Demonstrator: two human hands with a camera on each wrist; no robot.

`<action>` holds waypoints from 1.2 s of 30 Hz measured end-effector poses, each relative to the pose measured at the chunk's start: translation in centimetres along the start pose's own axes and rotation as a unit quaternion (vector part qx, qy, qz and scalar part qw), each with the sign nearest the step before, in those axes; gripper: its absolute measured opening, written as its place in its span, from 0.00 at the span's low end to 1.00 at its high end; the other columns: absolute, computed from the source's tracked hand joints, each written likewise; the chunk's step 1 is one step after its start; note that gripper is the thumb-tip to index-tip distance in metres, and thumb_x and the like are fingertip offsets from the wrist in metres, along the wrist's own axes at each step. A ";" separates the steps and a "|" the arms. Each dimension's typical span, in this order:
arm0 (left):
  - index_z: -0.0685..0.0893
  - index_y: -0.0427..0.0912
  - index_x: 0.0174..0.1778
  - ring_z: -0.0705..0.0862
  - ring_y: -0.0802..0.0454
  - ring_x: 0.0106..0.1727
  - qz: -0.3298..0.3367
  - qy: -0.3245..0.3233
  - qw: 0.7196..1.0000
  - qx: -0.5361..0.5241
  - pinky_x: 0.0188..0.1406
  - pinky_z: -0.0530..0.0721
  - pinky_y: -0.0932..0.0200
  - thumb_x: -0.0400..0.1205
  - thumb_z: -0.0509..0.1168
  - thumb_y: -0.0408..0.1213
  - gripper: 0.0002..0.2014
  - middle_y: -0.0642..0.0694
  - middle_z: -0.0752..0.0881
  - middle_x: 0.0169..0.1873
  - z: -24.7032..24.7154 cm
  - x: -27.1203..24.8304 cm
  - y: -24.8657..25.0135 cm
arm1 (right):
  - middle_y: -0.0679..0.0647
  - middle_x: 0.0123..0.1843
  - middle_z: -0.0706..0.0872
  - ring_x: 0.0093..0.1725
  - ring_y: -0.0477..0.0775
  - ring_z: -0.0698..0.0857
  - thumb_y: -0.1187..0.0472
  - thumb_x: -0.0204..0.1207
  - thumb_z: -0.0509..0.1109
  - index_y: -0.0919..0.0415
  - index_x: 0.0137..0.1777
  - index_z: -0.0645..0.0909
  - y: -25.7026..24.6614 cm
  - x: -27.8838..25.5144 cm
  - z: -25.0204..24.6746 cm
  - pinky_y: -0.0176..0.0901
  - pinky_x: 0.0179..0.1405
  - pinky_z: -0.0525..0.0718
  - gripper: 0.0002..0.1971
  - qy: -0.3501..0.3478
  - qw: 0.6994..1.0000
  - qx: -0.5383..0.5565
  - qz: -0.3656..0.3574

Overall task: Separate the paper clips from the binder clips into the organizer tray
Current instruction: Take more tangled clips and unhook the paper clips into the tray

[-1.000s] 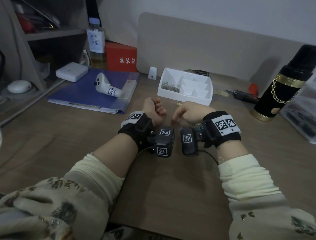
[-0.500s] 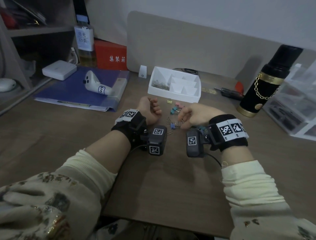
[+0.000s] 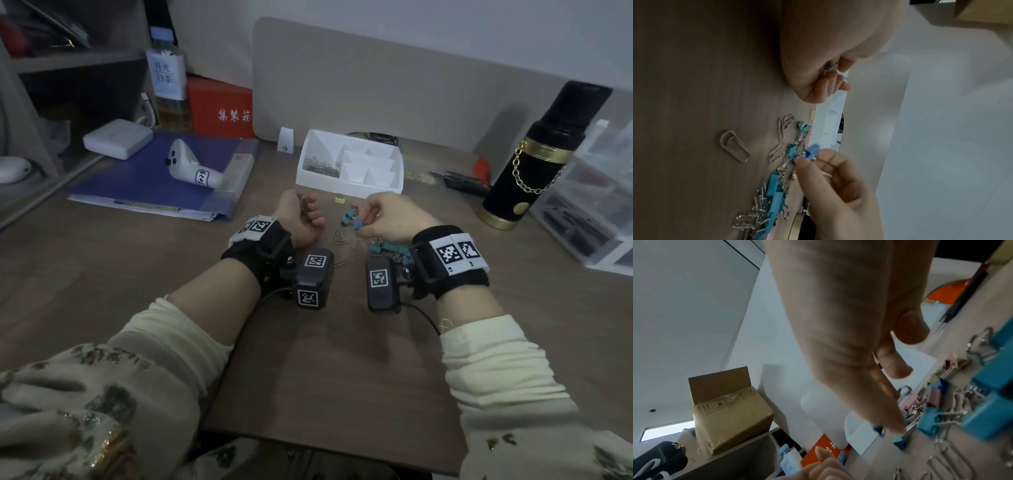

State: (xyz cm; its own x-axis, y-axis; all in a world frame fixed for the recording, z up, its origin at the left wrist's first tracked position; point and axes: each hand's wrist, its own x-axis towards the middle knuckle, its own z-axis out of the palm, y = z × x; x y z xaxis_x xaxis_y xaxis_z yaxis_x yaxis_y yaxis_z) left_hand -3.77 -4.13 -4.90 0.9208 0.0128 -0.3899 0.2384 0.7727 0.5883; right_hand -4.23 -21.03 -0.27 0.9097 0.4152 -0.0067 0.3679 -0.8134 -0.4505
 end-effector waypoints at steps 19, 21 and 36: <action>0.71 0.40 0.29 0.59 0.57 0.09 -0.001 0.004 1.000 -0.005 0.14 0.56 0.71 0.85 0.44 0.38 0.20 0.51 0.64 0.12 0.0 -0.1 0.0 | 0.50 0.52 0.88 0.55 0.44 0.81 0.61 0.67 0.79 0.55 0.54 0.87 -0.3 -0.4 -0.5 0.40 0.54 0.79 0.15 -0.105 0.992 -0.071 0.022; 0.71 0.40 0.29 0.59 0.57 0.09 -0.001 0.004 1.000 -0.005 0.13 0.56 0.72 0.85 0.44 0.38 0.20 0.51 0.64 0.12 0.0 -0.1 0.0 | 0.54 0.56 0.89 0.58 0.50 0.84 0.64 0.67 0.79 0.55 0.54 0.87 -0.5 -0.1 -0.1 0.42 0.56 0.81 0.15 -0.115 0.990 -0.074 0.017; 0.70 0.41 0.29 0.58 0.56 0.08 0.004 0.011 1.000 0.000 0.13 0.55 0.73 0.85 0.44 0.37 0.18 0.51 0.63 0.11 0.1 -0.2 0.1 | 0.47 0.61 0.80 0.60 0.50 0.79 0.68 0.67 0.77 0.49 0.67 0.79 -1.7 1.9 0.8 0.45 0.57 0.80 0.29 -0.120 0.985 -0.115 -0.055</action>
State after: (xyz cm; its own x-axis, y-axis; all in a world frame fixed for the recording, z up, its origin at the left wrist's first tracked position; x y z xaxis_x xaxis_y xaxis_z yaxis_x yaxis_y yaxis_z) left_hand -3.90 -4.13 -4.63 0.9152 0.0330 -0.4016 0.2316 0.7726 0.5912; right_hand -3.32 -18.56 -0.24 0.8005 0.5673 -0.1931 0.5203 -0.8178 -0.2459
